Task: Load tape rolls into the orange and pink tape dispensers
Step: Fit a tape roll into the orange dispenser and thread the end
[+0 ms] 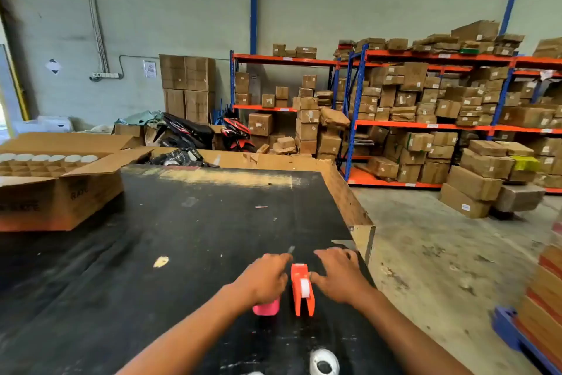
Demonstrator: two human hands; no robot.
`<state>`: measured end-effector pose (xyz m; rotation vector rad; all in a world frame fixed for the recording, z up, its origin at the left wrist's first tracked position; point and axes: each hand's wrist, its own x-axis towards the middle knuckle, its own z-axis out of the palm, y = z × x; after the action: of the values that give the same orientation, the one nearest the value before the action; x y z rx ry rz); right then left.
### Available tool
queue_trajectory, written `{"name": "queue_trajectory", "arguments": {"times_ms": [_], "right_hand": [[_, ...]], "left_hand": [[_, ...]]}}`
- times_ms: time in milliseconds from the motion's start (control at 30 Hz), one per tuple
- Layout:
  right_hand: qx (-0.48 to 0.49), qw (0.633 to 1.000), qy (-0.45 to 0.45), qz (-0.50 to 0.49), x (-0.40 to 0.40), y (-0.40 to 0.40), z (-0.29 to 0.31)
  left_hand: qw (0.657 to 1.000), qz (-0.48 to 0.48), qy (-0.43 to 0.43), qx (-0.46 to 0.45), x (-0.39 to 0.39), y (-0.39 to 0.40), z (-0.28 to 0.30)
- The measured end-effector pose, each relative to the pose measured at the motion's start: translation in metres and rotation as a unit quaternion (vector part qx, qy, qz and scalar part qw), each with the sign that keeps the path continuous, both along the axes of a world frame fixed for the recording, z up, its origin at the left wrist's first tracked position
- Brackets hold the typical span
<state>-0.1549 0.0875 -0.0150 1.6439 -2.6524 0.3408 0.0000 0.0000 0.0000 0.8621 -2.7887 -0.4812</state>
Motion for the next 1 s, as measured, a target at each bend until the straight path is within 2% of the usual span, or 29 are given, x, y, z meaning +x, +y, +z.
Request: {"name": "queue_trajectory", "arguments": {"times_ms": [133, 300, 400, 567, 633, 767, 867, 1000], "right_hand": [[0.035, 0.977, -0.207, -0.029, 0.002, 0.008, -0.022], [-0.042, 0.967, -0.248, -0.038, 0.011, 0.007, -0.045], [-0.101, 0.96, -0.257, -0.045, 0.014, 0.009, -0.046], [-0.22, 0.947, -0.232, 0.014, 0.024, 0.018, -0.024], [-0.245, 0.93, -0.271, 0.032, 0.027, 0.02, -0.012], [-0.236, 0.865, -0.44, 0.051, 0.019, 0.018, 0.005], [-0.263, 0.841, -0.462, 0.096, 0.023, 0.019, 0.007], [-0.278, 0.836, -0.454, 0.13, 0.033, 0.017, 0.005]], "left_hand": [[0.998, -0.017, -0.025, 0.055, -0.009, 0.009, -0.018], [0.989, 0.037, 0.006, 0.141, -0.022, 0.015, -0.032], [0.975, 0.105, 0.08, 0.18, -0.025, 0.022, -0.032], [0.887, 0.187, 0.278, 0.318, -0.029, 0.024, -0.015], [0.873, 0.177, 0.312, 0.332, -0.027, 0.022, -0.008], [0.863, 0.094, 0.341, 0.36, -0.015, 0.021, -0.001], [0.863, 0.039, 0.337, 0.374, -0.009, 0.027, 0.001], [0.872, 0.053, 0.32, 0.366, -0.001, 0.029, 0.004]]}}
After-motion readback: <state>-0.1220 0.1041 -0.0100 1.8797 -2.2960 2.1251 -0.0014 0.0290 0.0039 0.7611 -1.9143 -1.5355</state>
